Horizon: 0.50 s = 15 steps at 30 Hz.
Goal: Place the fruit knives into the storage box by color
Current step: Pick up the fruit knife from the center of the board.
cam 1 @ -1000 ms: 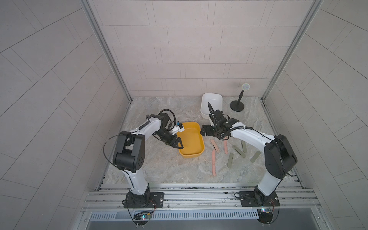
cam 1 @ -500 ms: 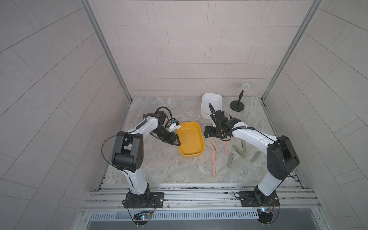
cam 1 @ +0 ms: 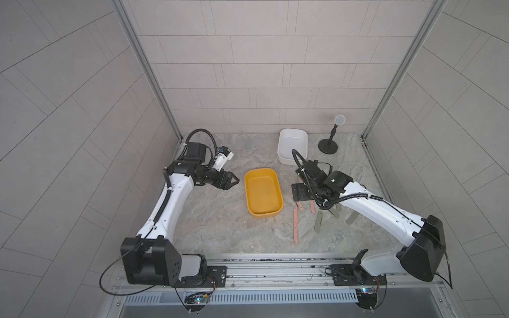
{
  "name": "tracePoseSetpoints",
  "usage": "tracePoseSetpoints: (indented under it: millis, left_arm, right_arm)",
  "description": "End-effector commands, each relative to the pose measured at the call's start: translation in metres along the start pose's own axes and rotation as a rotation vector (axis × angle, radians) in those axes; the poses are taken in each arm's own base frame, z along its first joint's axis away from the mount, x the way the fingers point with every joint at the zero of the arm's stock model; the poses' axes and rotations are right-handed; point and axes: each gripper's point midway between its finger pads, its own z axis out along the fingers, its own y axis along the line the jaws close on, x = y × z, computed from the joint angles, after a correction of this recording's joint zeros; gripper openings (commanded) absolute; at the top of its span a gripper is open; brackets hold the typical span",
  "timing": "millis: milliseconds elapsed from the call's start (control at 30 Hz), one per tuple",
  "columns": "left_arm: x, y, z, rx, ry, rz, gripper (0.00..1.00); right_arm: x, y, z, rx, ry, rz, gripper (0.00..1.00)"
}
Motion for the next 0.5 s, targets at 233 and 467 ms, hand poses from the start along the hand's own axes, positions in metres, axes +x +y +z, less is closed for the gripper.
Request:
tracePoseSetpoints:
  millis: [233,467]
  left_arm:
    - [0.017,-0.008,0.004,0.023,-0.049,-0.068,0.86]
    - [0.015,0.024,0.013,-0.109,-0.058,-0.117,0.86]
  right_arm:
    - [0.066,-0.007,0.013,0.150,0.126,-0.008,0.89]
    - [0.055,-0.012,0.042,0.249,0.157,-0.106,0.89]
